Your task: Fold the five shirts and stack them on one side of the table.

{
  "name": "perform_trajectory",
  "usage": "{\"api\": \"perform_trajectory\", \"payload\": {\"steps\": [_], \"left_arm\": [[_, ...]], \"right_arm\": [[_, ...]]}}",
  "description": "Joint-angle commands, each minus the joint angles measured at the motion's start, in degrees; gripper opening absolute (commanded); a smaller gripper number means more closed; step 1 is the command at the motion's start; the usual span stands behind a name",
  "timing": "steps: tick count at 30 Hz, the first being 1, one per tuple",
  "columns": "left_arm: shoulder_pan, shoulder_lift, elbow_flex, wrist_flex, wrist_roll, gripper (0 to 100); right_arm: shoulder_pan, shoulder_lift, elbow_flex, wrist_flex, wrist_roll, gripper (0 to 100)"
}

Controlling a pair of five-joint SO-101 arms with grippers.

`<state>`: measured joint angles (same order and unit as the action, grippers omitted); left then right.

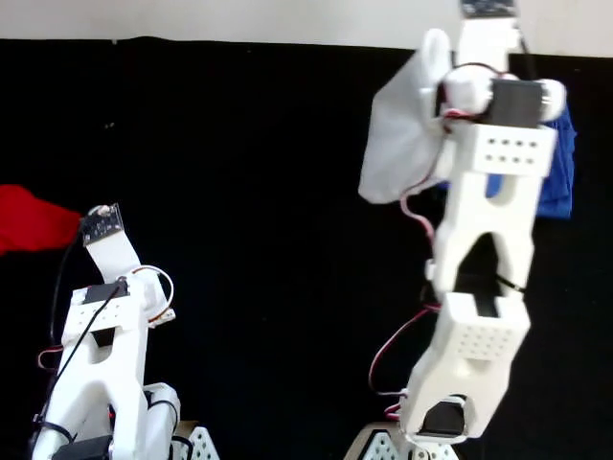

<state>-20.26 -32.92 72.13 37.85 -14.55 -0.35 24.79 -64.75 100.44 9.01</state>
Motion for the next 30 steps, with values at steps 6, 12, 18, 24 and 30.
{"api": "perform_trajectory", "payload": {"steps": [6, 12, 18, 24, 30], "left_arm": [[-0.3, 0.0, 0.1, -1.4, -0.1, 1], [-0.3, 0.0, 0.1, -1.4, -0.1, 1], [-0.3, 0.0, 0.1, -1.4, -0.1, 1], [-0.3, 0.0, 0.1, -1.4, -0.1, 1], [-0.3, 0.0, 0.1, -1.4, -0.1, 1]], "right_arm": [[12.9, 6.0, 4.2, -9.8, 9.3, 0.6], [14.0, 16.7, 5.4, -13.2, 14.5, 0.6], [13.4, 13.5, 0.1, -10.7, 14.9, 0.6], [8.2, 6.0, -8.4, -5.2, 15.3, 0.6], [3.2, -2.2, -8.9, -4.2, 14.9, 0.6]]}}
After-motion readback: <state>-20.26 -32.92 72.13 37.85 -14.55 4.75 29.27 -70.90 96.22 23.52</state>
